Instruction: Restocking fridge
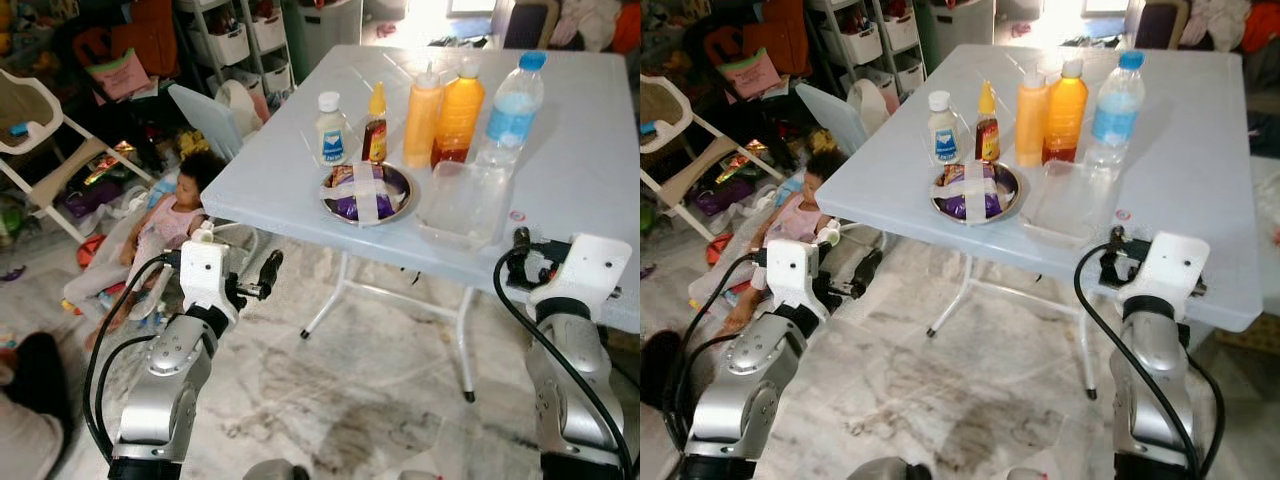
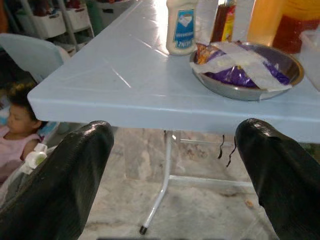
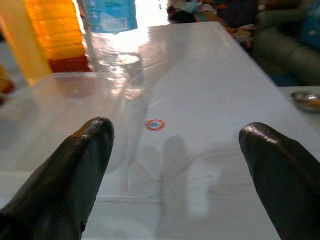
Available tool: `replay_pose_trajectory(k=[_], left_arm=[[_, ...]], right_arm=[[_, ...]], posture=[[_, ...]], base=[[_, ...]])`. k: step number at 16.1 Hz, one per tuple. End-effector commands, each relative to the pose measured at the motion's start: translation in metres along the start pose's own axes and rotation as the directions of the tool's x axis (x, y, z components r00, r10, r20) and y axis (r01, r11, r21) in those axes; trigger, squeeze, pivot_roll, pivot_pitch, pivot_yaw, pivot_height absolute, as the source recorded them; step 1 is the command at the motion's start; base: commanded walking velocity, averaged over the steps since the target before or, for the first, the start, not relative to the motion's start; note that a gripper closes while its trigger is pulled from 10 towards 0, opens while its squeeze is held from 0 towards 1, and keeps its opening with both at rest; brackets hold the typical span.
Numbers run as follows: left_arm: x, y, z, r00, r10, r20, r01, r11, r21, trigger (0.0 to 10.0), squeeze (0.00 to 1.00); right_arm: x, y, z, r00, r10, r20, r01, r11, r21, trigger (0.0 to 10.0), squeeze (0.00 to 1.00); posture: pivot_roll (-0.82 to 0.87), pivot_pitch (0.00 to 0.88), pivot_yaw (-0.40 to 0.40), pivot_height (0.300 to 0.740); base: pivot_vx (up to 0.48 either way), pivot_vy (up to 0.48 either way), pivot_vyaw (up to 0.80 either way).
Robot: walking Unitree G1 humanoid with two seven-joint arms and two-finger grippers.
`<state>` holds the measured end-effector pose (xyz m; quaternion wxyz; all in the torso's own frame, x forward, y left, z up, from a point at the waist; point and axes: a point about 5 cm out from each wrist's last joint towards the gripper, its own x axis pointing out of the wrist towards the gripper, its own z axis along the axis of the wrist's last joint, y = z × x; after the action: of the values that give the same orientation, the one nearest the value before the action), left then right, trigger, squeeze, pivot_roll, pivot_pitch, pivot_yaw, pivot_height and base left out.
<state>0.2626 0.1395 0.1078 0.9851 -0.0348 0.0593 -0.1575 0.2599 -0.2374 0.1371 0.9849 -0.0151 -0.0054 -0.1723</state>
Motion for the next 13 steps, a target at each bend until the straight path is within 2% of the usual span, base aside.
replay_pose_trajectory(k=[1, 4, 8, 11, 13], left_arm=[[-0.002, 0.002, 0.003, 1.0, -0.004, -0.007, 0.005, 1.0, 0.029, 10.0, 0.0], [-0.002, 0.002, 0.005, 1.0, -0.015, -0.009, 0.016, 0.999, 0.046, 10.0, 0.0], [0.0, 0.002, 0.012, 1.0, -0.029, 0.001, 0.028, 0.996, 0.09, 10.0, 0.0], [-0.002, 0.006, 0.014, 1.0, -0.031, -0.006, 0.031, 0.994, 0.106, 10.0, 0.0], [-0.003, 0.005, 0.014, 0.999, -0.043, -0.012, 0.044, 0.992, 0.119, 10.0, 0.0]], right_arm=[[0.004, 0.007, 0.004, 0.999, 0.048, 0.024, -0.049, 0.998, 0.038, 10.0, 0.0], [0.014, 0.009, 0.013, 0.995, 0.082, 0.059, -0.085, 0.995, 0.059, 10.0, 0.0], [0.03, 0.01, 0.005, 0.99, 0.135, 0.034, -0.139, 0.981, 0.134, 10.0, 0.0], [0.04, 0.014, 0.002, 0.98, 0.196, 0.03, -0.197, 0.955, 0.221, 10.0, 0.0], [0.049, 0.017, 0.002, 0.974, 0.226, 0.026, -0.223, 0.92, 0.322, 10.0, 0.0]], posture=[[-0.07, 0.045, 0.166, 0.74], [-0.05, 0.059, 0.174, 0.74], [-0.01, 0.065, 0.18, 0.74], [0.0, 0.069, 0.194, 0.74], [0.01, 0.069, 0.199, 0.74]], base=[[0.0, 0.0, 0.0], [0.0, 0.0, 0.0], [0.0, 0.0, 0.0], [0.0, 0.0, 0.0], [0.0, 0.0, 0.0]])
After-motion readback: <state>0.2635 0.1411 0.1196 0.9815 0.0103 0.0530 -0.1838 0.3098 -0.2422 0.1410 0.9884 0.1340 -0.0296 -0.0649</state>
